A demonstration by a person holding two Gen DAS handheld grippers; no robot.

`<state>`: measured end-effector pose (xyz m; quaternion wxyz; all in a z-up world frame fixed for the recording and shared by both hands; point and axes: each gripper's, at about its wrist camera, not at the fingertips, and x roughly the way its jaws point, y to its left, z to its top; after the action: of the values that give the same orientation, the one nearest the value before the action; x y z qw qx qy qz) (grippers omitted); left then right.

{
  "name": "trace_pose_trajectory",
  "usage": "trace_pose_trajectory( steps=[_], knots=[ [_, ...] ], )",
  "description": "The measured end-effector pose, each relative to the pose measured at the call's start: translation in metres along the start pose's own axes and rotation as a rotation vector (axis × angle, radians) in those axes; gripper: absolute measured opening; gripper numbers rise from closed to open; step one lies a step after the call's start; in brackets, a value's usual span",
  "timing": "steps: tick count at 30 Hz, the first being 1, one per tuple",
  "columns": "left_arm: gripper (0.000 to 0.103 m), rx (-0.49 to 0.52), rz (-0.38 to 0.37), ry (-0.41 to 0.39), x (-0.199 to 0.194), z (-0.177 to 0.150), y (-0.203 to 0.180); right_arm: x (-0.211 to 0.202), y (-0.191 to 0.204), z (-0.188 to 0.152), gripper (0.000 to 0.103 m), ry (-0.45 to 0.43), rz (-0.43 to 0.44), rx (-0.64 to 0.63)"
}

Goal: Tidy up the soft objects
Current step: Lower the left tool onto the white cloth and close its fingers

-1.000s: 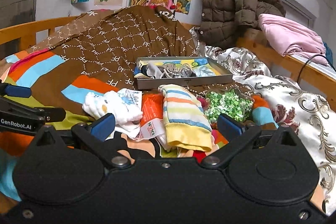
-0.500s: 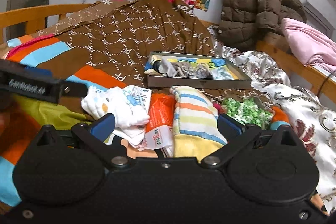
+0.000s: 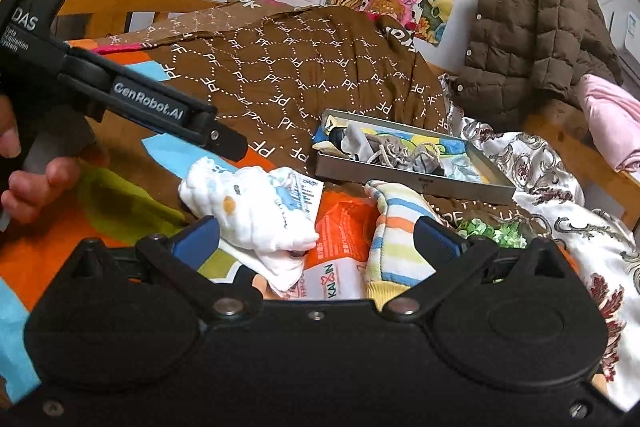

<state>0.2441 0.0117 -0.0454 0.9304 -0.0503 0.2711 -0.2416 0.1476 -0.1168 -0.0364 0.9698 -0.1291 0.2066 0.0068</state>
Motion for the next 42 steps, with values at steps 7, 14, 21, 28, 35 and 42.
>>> trace_pose_trajectory(
  steps=[7,14,21,28,35,42],
  knots=[
    [0.101,0.061,-0.022,0.030,0.015,0.004,-0.006,0.010,-0.004,-0.004,0.102,0.021,0.003,0.006],
    [0.096,0.092,-0.037,0.051,0.026,0.003,-0.010,0.016,-0.002,-0.007,0.102,0.040,0.010,-0.015],
    [0.075,0.058,-0.040,0.111,0.036,-0.002,-0.002,0.019,0.001,-0.010,0.102,0.055,0.022,-0.039],
    [0.054,0.030,-0.065,0.143,0.041,-0.004,0.004,0.023,0.001,-0.012,0.102,0.078,0.045,-0.037],
    [0.053,0.059,-0.052,0.181,0.043,-0.006,-0.004,0.022,0.001,-0.013,0.102,0.082,0.055,-0.040],
    [0.015,0.052,-0.037,0.200,0.044,-0.004,-0.002,0.024,0.001,-0.012,0.102,0.085,0.057,-0.037]
  ],
)
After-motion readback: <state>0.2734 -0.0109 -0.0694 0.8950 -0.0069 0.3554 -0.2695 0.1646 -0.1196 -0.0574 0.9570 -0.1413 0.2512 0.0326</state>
